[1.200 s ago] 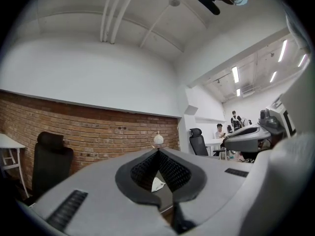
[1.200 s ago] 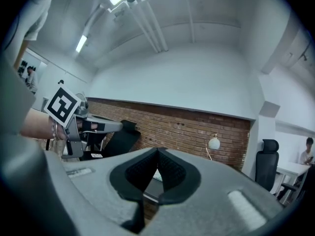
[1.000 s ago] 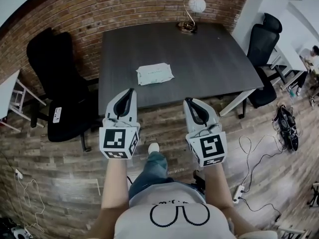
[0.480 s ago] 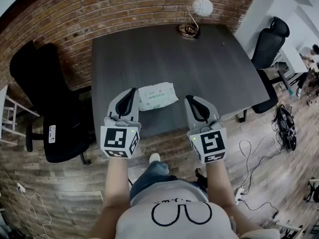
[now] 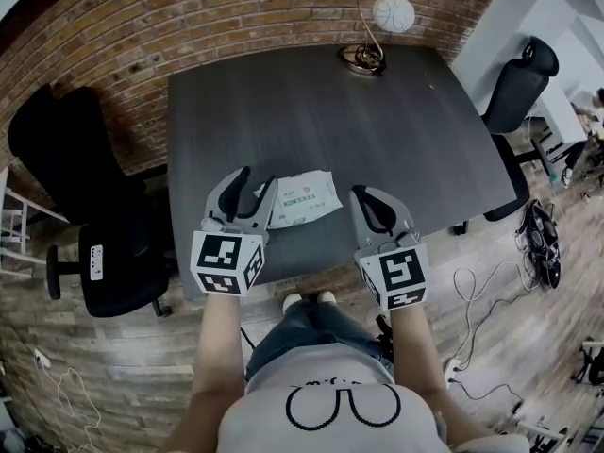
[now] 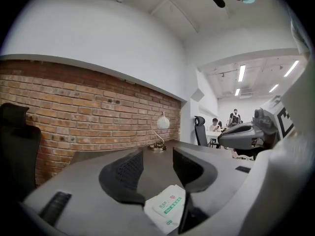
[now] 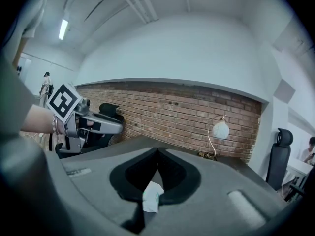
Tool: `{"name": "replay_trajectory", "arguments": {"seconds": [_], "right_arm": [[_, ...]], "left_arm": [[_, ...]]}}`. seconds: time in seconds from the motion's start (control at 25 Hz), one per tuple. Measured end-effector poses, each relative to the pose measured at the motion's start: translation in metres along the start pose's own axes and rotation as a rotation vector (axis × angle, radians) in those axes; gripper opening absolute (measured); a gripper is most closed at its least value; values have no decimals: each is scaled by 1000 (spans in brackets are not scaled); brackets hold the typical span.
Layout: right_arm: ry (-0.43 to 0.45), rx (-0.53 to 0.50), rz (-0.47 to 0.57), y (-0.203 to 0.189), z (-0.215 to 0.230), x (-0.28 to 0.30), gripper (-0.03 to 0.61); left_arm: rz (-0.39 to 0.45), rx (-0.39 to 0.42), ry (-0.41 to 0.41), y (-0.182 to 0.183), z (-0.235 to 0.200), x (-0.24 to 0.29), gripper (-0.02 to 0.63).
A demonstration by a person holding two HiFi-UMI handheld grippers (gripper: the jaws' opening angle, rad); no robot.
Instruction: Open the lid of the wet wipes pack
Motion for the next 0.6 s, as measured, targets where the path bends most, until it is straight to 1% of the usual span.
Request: {"name": "replay_trajectory", "arguments": {"seconds": [0.16, 0.24, 0.44, 0.6], "right_arm": [[3, 18, -17, -12, 15, 9, 3], [19, 24, -34, -20, 22, 16, 3], [92, 33, -116, -53, 32, 41, 3], [154, 62, -197, -84, 38, 62, 3]], "left_arm": [[-34, 33, -22, -9, 5, 13, 186], [-59, 33, -39, -17, 7, 21, 186], [-169, 22, -97, -48, 11, 44, 186], [-275, 48, -166, -77, 19, 65, 186]]}}
Point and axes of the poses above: the fingertips, and each gripper's own axes: x forward along the fingers, z to its right, y out of its top, the point moved 5 cm from there along -x, backward along the fingers, and after that the axes turned 3 degrees about y, right-handed, at the moved point
